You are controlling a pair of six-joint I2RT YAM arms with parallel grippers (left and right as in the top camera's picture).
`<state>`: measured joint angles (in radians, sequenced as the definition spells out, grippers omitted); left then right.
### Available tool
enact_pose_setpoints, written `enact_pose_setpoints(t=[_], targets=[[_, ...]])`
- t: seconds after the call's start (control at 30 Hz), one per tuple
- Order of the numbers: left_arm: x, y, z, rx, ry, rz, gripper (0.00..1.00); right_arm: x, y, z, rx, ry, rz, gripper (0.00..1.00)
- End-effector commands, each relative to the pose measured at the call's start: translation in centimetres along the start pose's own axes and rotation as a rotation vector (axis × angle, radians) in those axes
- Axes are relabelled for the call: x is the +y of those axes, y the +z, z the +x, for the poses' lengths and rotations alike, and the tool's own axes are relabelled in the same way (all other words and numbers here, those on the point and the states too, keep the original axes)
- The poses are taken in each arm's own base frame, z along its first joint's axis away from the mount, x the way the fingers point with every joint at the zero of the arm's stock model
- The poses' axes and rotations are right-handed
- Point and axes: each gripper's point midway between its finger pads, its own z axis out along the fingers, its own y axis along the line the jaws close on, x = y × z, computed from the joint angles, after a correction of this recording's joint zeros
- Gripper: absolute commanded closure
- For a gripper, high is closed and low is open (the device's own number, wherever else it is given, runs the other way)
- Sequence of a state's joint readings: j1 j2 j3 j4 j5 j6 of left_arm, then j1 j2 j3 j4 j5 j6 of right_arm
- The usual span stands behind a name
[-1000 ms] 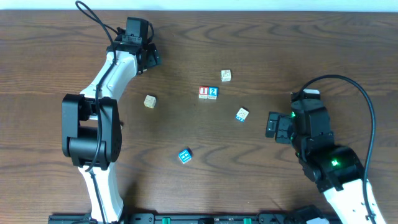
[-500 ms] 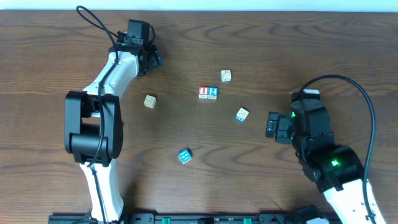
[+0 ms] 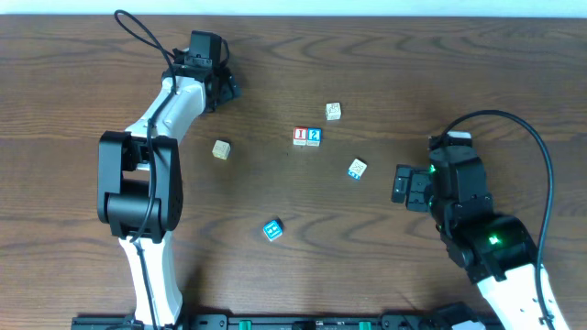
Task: Spell out Ai2
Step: 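Lower the left gripper and close it on the red 'A' block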
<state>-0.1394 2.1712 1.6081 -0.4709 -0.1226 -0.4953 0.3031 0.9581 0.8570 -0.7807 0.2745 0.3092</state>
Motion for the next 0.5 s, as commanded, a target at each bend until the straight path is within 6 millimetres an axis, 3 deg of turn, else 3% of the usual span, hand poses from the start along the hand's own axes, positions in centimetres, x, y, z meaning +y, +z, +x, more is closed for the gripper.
enact_pose_setpoints(t=[0.0,0.47], targets=[[0.5,0.3,-0.8,-0.025,-0.005,-0.032,0.08,-0.5,0.0,-0.2,-0.007,-0.003,0.019,0.01],[0.6,1.5,0.1,0.008,-0.004,-0.027,0.10,-0.5,0.0,-0.2,-0.007,-0.003,0.018,0.01]])
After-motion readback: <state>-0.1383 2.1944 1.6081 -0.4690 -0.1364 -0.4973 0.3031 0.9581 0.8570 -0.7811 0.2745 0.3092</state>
